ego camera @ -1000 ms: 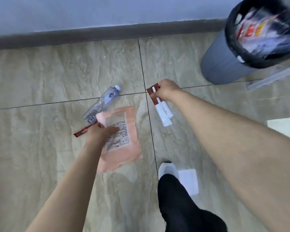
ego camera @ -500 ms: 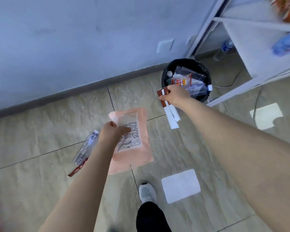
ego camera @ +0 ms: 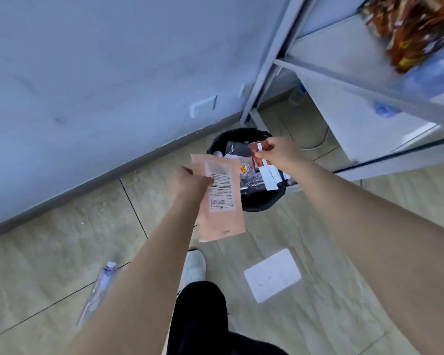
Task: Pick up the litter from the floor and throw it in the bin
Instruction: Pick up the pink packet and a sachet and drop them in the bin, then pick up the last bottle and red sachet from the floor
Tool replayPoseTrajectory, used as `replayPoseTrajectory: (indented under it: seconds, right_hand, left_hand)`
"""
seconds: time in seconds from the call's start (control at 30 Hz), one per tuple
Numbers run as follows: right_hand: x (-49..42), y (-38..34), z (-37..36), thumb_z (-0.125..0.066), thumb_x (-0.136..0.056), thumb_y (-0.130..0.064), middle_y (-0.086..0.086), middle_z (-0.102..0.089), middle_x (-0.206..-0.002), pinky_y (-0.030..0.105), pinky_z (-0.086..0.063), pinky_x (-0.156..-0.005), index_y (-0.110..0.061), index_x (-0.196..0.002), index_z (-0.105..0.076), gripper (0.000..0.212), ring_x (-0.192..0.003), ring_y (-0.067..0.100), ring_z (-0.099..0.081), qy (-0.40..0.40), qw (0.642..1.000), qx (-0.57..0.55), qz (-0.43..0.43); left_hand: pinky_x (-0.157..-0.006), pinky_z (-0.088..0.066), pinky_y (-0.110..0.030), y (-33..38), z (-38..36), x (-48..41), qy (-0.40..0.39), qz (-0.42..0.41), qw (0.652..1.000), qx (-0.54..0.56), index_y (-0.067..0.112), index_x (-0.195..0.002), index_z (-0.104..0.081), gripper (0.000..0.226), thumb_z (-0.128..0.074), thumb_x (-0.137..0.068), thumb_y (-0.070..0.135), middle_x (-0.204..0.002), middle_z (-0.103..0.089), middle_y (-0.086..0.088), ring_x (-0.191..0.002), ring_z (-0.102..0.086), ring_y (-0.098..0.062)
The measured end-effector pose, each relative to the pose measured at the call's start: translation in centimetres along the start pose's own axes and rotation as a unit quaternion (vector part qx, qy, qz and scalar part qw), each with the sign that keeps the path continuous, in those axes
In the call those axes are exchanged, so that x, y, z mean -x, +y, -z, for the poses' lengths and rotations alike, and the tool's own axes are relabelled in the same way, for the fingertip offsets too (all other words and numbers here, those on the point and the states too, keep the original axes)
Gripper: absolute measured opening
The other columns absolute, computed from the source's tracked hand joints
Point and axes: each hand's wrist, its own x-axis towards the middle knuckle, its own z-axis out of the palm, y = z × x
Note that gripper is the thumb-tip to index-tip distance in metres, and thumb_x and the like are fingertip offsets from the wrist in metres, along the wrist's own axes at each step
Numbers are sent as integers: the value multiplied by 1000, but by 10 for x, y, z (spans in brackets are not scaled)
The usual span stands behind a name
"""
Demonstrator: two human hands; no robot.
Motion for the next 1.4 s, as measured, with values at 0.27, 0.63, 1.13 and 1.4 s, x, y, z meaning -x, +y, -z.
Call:
replayPoseTrajectory:
  seconds: [0.27,0.63,1.13,1.4]
  right_hand:
    - [-50,62,-41,-69,-80,-35,3,-68,-79,31,-50,-69,-17,-87,-68,19,-77,23,-68,-84,995,-48,-22]
    - [-57,103,-65,-56,-88,-29,6,-75,-88,33,-53,-73,-16,-85,-71,20,-76,25,-68,-95,995,-41,-13]
    - [14,32,-35,-44,-82,-66,13,-52,-122,38,-39,-75,-9,-132,-44,76,-116,34,-51,-155,980,127,7]
    - [164,-95,-176,-46,-86,-64,14,-28,-154,39,-30,-112,-8,-149,-20,88,-141,33,-28,-220,954,194,61]
  left_hand:
    - [-78,-57,-40,15,-66,-79,122,-15,991,-51,13,-82,-54,11,-61,-77,21,-71,-58,-1,-86,-68,-32]
    - [-81,-53,-37,1,-152,-79,-13,61,996,-67,17,-115,-54,40,-68,-81,32,-119,-61,-10,-102,-58,-24]
    - [-108,-36,-44,-65,-28,-12,20,-67,963,-261,17,-143,-38,80,-65,-76,52,-146,-43,-9,-135,-38,-30]
    - [-108,-34,-46,-236,180,84,76,-15,940,-333,15,-141,-39,80,-65,-76,53,-141,-46,-15,-133,-38,-33]
